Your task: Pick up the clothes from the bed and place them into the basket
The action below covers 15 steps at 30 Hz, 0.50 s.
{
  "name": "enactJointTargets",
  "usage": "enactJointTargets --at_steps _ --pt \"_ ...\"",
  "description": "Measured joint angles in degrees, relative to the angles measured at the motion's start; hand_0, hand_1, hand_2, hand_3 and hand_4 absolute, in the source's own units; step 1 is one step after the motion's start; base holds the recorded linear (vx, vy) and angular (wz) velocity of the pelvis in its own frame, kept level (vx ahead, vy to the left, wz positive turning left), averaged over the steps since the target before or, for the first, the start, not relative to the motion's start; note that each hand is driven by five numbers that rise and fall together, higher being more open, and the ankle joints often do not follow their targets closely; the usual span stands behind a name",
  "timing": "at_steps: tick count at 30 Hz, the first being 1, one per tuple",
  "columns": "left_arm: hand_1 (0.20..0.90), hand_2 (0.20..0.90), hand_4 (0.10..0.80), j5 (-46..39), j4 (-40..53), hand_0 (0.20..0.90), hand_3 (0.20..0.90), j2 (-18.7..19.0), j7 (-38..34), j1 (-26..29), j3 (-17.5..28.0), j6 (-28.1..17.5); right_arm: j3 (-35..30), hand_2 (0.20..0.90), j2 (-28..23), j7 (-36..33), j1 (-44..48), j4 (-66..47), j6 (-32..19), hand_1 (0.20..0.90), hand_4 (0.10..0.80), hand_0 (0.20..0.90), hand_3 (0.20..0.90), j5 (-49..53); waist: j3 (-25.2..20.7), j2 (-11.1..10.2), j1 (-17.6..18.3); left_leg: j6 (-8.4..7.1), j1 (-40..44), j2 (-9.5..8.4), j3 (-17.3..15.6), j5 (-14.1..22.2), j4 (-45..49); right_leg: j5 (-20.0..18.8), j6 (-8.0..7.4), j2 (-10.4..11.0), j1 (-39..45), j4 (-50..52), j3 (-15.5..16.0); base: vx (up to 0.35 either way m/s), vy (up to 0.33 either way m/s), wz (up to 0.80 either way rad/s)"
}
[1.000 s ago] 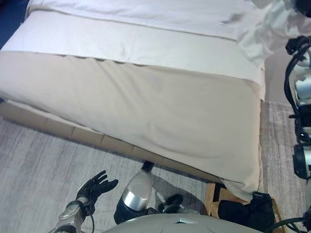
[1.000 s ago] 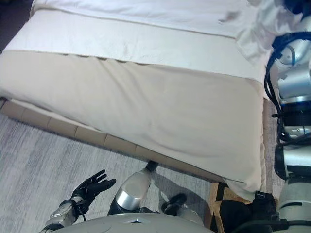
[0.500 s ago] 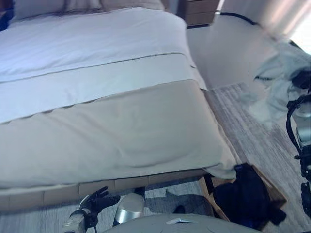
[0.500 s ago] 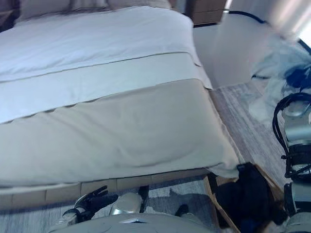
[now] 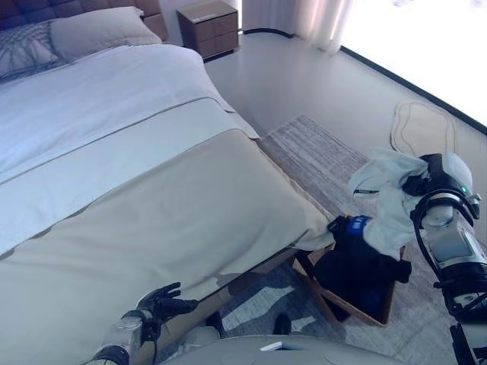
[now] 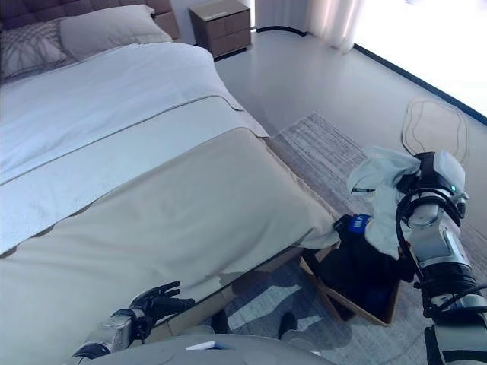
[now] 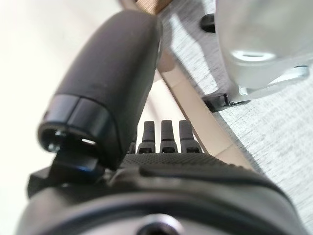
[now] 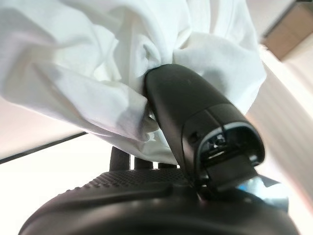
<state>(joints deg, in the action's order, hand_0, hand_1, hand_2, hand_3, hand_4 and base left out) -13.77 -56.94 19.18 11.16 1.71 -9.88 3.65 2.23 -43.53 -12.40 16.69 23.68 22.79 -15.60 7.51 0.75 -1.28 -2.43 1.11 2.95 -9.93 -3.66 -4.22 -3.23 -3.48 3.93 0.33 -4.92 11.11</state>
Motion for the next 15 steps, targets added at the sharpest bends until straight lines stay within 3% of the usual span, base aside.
enactJointTargets --at_steps 2,5,6,7,10,15 --pt "0.900 0.900 0.800 -1.26 -0.02 0.900 0.900 0.53 -0.28 3.88 -4.12 -0.08 3.44 0.300 -0.61 -2.40 6.38 7.07 0.05 0.300 0.100 0.300 0.200 2.26 1.63 0.64 0.01 0.22 -4.60 -0.04 -0.78 -0.24 2.69 -0.84 0.16 0.34 -4.69 1.56 -1.16 -0.259 -0.090 -0.23" --pt "0.900 0.900 0.800 -4.52 1.30 0.900 0.900 0.18 -0.99 12.07 -7.94 -0.75 5.18 0.300 -1.32 -6.84 17.43 13.89 1.14 0.300 0.100 0.300 0.200 6.53 9.24 3.74 0.32 1.02 -11.07 -0.04 -1.86 -1.13 5.48 -2.55 0.19 0.71 -11.90 4.22 -2.76 -0.338 -0.119 -0.23" --pt "0.900 0.900 0.800 -5.74 3.19 0.900 0.900 1.00 -1.85 14.07 -9.06 -1.75 7.03 0.373 -1.39 -8.95 21.14 14.46 1.53 0.373 0.185 0.373 0.285 8.44 11.63 4.35 0.58 0.96 -14.79 0.03 -1.88 -0.93 7.91 -2.34 -0.02 1.05 -15.96 7.11 -3.39 -0.164 -0.084 -0.25" --pt "0.900 0.900 0.800 -6.74 4.70 0.900 0.900 1.29 -2.15 15.70 -9.12 -2.24 7.71 0.900 -1.45 -10.35 23.99 14.53 1.95 0.900 0.800 0.900 0.900 10.40 14.01 5.00 0.80 0.96 -16.93 0.02 -1.92 -0.87 8.65 -2.48 0.16 1.09 -18.75 8.71 -4.00 -0.112 -0.074 -0.22" --pt "0.900 0.900 0.800 -8.31 7.62 0.900 0.900 1.23 -3.31 20.29 -9.41 -3.00 7.77 0.900 -0.85 -12.80 29.04 15.81 2.67 0.900 0.800 0.900 0.900 18.30 22.24 6.35 1.23 0.96 -19.70 -0.22 -2.23 -1.18 9.45 -2.54 0.21 1.37 -23.04 11.88 -5.05 -0.043 -0.019 -0.12" --pt "0.900 0.900 0.800 -10.23 8.57 0.900 0.900 0.76 -4.34 19.43 -10.58 -3.85 9.24 0.900 2.72 -15.16 29.12 21.70 2.25 0.900 0.800 0.900 0.900 26.60 23.92 6.72 1.44 1.12 -22.01 -0.42 -3.66 -2.54 7.47 -3.32 1.22 1.27 -27.02 11.92 -6.27 0.019 0.014 -0.13"
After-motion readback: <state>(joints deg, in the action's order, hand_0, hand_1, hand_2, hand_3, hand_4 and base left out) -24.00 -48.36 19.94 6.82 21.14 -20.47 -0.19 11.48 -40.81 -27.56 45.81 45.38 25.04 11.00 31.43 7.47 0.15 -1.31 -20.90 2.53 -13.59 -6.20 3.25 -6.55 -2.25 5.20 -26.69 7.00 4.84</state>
